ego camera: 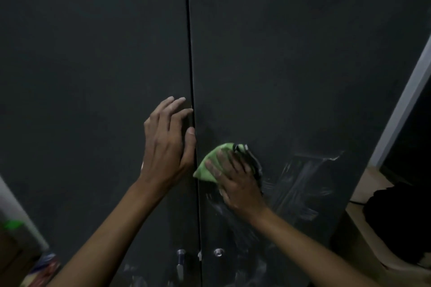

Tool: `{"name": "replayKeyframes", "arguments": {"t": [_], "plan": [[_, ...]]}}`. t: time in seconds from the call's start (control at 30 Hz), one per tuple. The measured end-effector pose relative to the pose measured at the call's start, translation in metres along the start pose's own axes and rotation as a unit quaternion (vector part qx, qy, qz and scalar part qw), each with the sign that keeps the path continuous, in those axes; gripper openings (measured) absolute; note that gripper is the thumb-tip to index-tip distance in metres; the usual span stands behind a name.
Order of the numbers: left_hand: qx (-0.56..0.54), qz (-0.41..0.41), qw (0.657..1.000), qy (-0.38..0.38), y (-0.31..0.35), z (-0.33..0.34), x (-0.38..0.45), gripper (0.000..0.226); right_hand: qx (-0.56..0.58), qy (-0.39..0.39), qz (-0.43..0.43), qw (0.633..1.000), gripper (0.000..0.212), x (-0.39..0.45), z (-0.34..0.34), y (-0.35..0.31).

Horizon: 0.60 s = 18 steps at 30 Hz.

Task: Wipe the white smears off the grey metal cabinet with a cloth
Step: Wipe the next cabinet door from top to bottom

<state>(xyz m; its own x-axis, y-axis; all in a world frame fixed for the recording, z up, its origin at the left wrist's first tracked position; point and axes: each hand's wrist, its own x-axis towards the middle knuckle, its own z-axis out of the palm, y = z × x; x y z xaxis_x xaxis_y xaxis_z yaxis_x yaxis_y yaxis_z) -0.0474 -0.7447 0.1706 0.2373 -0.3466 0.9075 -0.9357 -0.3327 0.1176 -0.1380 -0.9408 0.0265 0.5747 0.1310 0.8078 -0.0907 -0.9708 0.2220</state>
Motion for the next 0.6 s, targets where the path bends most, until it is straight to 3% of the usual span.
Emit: {"name": "replayKeyframes", "arguments": {"t": [0.1,0.2,0.27,0.4,0.5,0.6], "plan": [[0.004,0.001,1.000,-0.008,-0.004,-0.005,-0.003,0.036,0.022,-0.058,-0.064,0.996,0.081,-0.019,0.006,-0.005],[0.001,-0.008,1.000,-0.008,-0.006,-0.007,-0.005,0.036,0.038,-0.061,-0.115,0.991,0.055,-0.010,-0.004,0.006],[0.000,-0.007,1.000,-0.005,-0.007,-0.006,-0.008,0.037,0.038,-0.050,-0.132,0.989,0.057,0.009,-0.018,0.015],[0.014,0.014,1.000,-0.017,-0.008,-0.004,-0.011,0.036,0.006,0.041,-0.030,0.999,0.080,0.077,-0.054,0.028],[0.021,0.024,0.999,-0.018,-0.006,-0.003,-0.015,0.036,-0.013,0.105,0.038,0.994,0.076,0.118,-0.070,0.032],[0.012,0.011,1.000,-0.011,-0.006,-0.002,-0.018,0.036,-0.018,0.117,0.057,0.991,0.072,0.117,-0.062,0.024]]}}
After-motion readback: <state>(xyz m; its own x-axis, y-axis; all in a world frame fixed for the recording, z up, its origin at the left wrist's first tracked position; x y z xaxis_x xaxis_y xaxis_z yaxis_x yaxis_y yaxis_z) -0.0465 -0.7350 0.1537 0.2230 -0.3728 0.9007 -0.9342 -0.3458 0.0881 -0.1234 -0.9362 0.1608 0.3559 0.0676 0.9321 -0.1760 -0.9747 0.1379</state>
